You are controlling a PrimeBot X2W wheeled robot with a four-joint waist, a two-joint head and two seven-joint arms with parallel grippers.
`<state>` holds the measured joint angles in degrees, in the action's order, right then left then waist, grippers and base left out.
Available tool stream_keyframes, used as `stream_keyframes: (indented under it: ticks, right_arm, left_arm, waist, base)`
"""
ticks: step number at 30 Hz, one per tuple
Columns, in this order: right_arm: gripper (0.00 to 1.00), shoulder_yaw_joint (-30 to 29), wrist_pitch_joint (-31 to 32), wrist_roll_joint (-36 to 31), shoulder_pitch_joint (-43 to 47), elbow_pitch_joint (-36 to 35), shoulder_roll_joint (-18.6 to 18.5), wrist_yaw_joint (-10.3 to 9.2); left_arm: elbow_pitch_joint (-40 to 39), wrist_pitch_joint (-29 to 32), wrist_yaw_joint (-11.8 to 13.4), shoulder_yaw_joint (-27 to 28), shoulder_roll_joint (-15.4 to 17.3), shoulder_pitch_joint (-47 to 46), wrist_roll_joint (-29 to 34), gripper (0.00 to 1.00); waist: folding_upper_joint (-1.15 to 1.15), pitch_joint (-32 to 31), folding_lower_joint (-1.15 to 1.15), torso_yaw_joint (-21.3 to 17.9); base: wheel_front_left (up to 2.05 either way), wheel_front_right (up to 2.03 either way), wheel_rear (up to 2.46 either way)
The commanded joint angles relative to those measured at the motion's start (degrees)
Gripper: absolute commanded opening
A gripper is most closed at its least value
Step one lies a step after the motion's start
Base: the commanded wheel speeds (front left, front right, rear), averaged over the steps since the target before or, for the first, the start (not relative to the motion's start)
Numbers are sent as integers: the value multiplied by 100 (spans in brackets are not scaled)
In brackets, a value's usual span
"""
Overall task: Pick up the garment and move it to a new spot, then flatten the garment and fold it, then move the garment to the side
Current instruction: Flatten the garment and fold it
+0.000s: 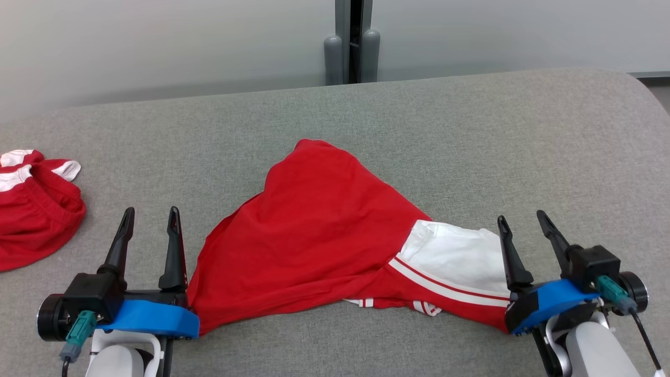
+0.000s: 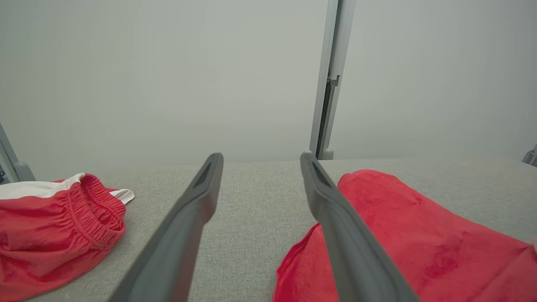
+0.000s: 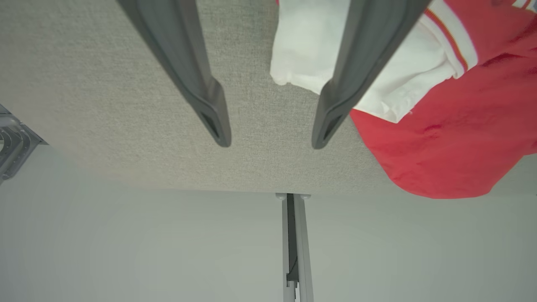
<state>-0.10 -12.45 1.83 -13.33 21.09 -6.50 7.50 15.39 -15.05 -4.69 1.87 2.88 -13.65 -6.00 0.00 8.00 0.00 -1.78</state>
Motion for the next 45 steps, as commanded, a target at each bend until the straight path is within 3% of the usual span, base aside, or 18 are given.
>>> stream_keyframes:
  ticks: [1,10,18,19,20,26,32,37,45]
  right_arm:
    - [100,68,111,59,-173,134,-75,-3]
    - [100,467,1076,351,-680,1218,-307,-3]
    - [100,869,1368,713,-915,1856,-396,-2]
    - [27,906,1349,787,-958,1897,-394,-1]
    - [0,948,1352,838,-987,1937,-408,-1]
    - [0,1023,1072,944,-1317,2063,-545,-3]
    - [0,1031,193,710,-1462,1915,-577,-2]
    - [0,1436,-102,684,-1063,1519,-666,-3]
    - [0,2117,-204,1067,172,319,-903,-3]
  left_arm:
    - [-14,-18,-9,14,14,-54,14,100]
    - [4,-18,-20,-107,11,-193,-68,100]
    - [-2,-18,34,-166,9,-235,-130,100]
    - [3,-19,39,-177,10,-241,-142,100]
    - [8,-18,44,-183,10,-251,-143,100]
    - [29,-18,59,-222,11,-269,-193,100]
    - [45,-19,60,-170,9,-157,-208,100]
    - [48,-18,75,-152,10,-15,-223,100]
    - [61,-18,77,-138,10,178,-268,100]
  waist:
    - [0,46,0,23]
    - [0,282,0,189]
    - [0,369,0,265]
    - [0,373,0,270]
    - [0,376,0,275]
    - [0,390,0,292]
    - [0,293,0,254]
    - [0,124,0,203]
    - [0,-89,0,74]
  base:
    - [0,0,0]
    - [0,0,0]
    - [0,0,0]
    - [0,0,0]
    - [0,0,0]
    - [0,0,0]
    - [0,0,0]
    - [0,0,0]
    - [0,0,0]
